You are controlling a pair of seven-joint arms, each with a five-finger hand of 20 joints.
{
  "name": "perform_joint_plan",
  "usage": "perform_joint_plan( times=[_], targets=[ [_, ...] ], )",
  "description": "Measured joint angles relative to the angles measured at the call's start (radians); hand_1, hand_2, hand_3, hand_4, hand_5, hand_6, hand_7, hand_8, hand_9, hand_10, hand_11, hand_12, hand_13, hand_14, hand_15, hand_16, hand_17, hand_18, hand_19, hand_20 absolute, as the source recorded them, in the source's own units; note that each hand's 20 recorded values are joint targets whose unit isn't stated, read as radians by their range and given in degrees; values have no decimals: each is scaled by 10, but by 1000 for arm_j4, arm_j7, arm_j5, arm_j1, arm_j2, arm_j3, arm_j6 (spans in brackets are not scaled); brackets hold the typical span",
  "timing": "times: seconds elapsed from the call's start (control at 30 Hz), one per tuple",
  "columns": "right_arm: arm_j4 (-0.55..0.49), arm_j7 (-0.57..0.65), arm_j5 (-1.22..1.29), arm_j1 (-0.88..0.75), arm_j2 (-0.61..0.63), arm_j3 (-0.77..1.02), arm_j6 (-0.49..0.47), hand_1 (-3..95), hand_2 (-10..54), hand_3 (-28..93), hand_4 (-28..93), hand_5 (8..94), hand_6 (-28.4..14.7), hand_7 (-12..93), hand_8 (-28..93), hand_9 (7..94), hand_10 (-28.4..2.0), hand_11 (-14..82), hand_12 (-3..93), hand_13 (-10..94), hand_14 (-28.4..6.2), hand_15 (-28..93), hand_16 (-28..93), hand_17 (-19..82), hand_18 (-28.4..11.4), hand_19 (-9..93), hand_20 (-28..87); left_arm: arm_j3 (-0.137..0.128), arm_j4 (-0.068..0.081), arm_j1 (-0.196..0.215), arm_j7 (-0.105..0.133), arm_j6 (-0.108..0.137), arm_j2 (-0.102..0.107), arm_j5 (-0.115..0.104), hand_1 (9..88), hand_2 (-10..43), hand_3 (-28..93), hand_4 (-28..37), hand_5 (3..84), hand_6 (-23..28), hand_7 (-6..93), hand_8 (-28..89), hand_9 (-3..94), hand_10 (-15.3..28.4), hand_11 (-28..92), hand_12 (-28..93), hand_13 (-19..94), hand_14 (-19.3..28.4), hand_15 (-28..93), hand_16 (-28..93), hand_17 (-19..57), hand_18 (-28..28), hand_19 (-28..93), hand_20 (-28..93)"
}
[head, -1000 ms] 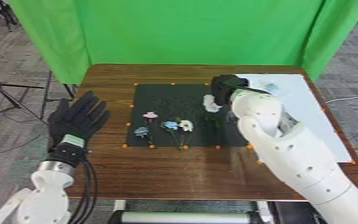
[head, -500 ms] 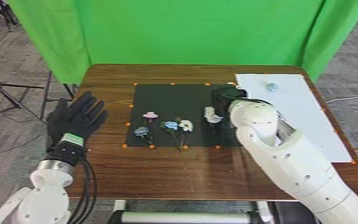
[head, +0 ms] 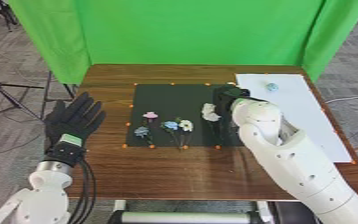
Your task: Arrange flowers
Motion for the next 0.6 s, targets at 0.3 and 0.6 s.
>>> perform_joint_plan(
  times=[0.3, 0.6],
  targets=[
    [-73, 84, 120, -10, 15, 56, -59, 398, -95, 748, -283, 636, -42, 180, -120, 683, -157, 186, 188, 643, -123, 469, 216, 317, -237, 823, 372, 1, -25, 3, 10, 75, 0, -80, 289, 125, 725, -283, 461, 85, 222, -103, 372, 152, 295, 116, 268, 162, 493, -87, -47, 164, 431, 117],
    [-90, 59, 127, -14, 43, 89, -81, 451, -95, 763, -281, 641, -30, 187, -116, 683, -148, 185, 187, 635, -122, 461, 207, 307, -229, 787, 345, 7, -21, -1, 14, 75, 0, -86, 288, 127, 725, -283, 460, 84, 224, -106, 374, 150, 298, 116, 269, 162, 499, -91, -47, 163, 435, 116]
  ],
)
